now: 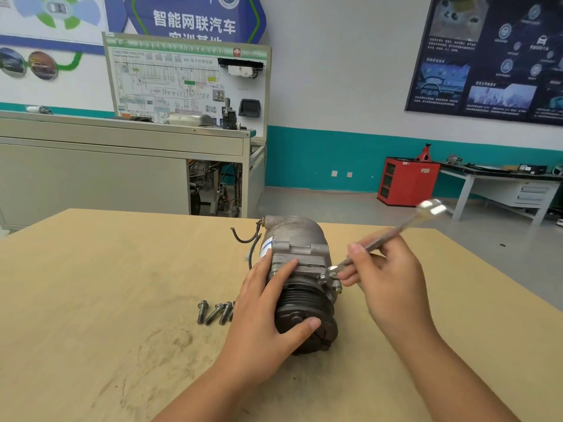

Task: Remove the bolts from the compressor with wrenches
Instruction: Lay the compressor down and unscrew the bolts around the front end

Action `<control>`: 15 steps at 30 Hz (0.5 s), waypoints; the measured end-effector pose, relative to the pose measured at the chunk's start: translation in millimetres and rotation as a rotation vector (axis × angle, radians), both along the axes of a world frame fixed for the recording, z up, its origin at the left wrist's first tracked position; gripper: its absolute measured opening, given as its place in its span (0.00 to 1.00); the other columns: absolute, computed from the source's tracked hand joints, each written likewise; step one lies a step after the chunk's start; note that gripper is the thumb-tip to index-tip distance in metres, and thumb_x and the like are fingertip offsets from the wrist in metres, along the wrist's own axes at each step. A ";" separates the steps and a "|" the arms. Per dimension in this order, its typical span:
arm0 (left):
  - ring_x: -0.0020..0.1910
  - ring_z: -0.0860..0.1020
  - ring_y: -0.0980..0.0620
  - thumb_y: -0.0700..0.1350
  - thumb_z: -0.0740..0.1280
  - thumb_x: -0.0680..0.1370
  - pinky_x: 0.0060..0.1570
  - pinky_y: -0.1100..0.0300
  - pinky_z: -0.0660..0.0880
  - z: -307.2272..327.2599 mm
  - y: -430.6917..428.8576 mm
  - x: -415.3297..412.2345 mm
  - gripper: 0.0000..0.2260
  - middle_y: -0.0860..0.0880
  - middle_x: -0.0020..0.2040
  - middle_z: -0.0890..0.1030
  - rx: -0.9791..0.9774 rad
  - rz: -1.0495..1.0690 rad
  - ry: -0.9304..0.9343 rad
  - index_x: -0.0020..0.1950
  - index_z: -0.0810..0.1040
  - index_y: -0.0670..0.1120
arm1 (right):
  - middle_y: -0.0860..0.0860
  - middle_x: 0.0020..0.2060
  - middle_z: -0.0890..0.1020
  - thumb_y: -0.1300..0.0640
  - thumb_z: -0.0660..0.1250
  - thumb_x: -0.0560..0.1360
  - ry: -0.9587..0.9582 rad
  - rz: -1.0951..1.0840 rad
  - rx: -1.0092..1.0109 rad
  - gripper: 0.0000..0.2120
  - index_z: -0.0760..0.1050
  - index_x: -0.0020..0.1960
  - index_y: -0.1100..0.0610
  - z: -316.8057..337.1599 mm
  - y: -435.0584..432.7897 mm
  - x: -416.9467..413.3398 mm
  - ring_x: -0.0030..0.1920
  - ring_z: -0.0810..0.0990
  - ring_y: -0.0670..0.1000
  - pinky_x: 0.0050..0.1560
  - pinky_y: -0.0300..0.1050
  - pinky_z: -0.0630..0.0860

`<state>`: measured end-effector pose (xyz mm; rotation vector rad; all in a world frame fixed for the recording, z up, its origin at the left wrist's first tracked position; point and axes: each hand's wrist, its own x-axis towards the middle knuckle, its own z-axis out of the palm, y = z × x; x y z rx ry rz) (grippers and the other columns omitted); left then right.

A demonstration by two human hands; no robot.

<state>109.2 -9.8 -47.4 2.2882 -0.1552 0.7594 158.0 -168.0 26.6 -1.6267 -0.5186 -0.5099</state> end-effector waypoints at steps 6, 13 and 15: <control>0.73 0.41 0.67 0.71 0.60 0.66 0.74 0.54 0.51 -0.8 0.5 -0.7 0.31 0.68 0.74 0.43 0.021 0.018 0.000 0.63 0.47 0.80 | 0.50 0.31 0.79 0.60 0.65 0.76 -0.083 -0.038 -0.381 0.09 0.69 0.39 0.50 18.5 6.7 -1.1 0.28 0.79 0.43 0.35 0.42 0.77; 0.70 0.37 0.71 0.70 0.60 0.66 0.71 0.59 0.47 -2.4 0.3 -0.6 0.32 0.72 0.72 0.39 0.044 0.037 0.014 0.62 0.43 0.82 | 0.45 0.30 0.76 0.58 0.65 0.76 -0.176 -0.025 -0.476 0.11 0.67 0.38 0.47 16.1 11.0 -1.3 0.29 0.78 0.40 0.30 0.30 0.72; 0.70 0.36 0.72 0.70 0.60 0.66 0.70 0.60 0.47 -2.6 0.3 -0.6 0.32 0.72 0.72 0.39 0.044 0.032 0.008 0.62 0.44 0.82 | 0.48 0.28 0.78 0.60 0.65 0.76 -0.130 -0.002 -0.395 0.10 0.69 0.38 0.50 14.4 8.7 2.5 0.27 0.78 0.42 0.29 0.31 0.74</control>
